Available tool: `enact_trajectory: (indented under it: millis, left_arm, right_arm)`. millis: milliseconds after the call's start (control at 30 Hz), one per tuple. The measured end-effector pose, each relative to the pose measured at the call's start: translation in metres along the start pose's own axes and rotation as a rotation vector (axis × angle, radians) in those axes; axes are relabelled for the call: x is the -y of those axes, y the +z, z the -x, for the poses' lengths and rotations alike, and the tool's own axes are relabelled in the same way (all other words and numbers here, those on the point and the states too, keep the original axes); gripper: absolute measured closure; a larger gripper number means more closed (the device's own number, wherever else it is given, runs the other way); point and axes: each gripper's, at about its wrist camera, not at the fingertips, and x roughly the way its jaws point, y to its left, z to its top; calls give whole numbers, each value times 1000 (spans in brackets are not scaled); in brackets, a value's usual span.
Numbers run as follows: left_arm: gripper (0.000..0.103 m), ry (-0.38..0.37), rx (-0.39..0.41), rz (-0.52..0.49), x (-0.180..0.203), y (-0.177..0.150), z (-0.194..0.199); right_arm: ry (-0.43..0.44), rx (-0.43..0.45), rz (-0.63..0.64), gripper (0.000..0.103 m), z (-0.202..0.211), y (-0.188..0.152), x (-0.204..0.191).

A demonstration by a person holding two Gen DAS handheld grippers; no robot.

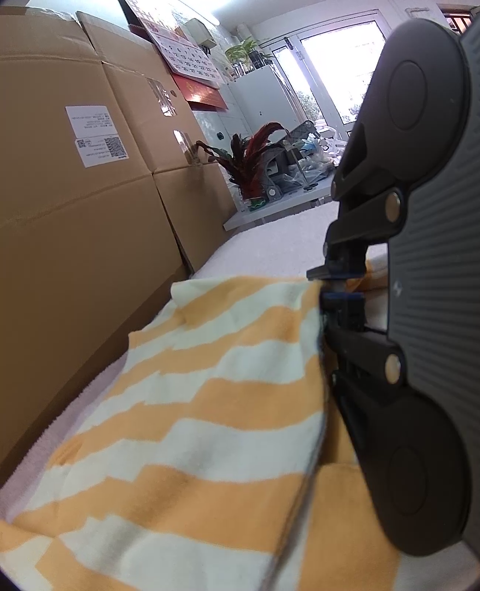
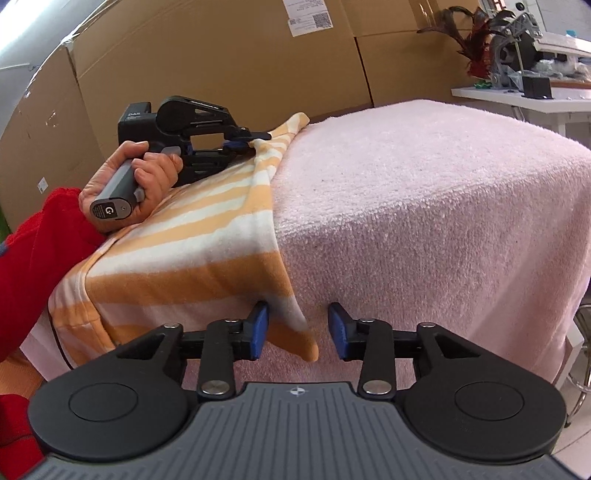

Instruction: Fold clothes

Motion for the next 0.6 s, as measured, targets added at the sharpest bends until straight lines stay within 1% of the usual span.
enact_trajectory:
  millis: [67,133,267,367,467,600]
  left_arm:
    - [94,-2,-2,3,0,0,0]
    - [95,-4,-2,2,0,1,0]
    - [97,-8,3,-9,2,1,0]
    - [101,-11,13,-19,4,1,3]
    - [101,-14,20,-19,4,3,5]
    - [101,-23,35,6,1,8,9]
  right_arm:
    - [6,-15,-6,90,2,0,-1]
    - [16,-29,14,93,5,0,-7]
    - [46,-59,48,95,16,2,-20]
    - [67,-46,57,96,27,6,-28]
    - [95,-28,63,96,37,12,-36]
    - [133,-5,71,97,49,20,-46]
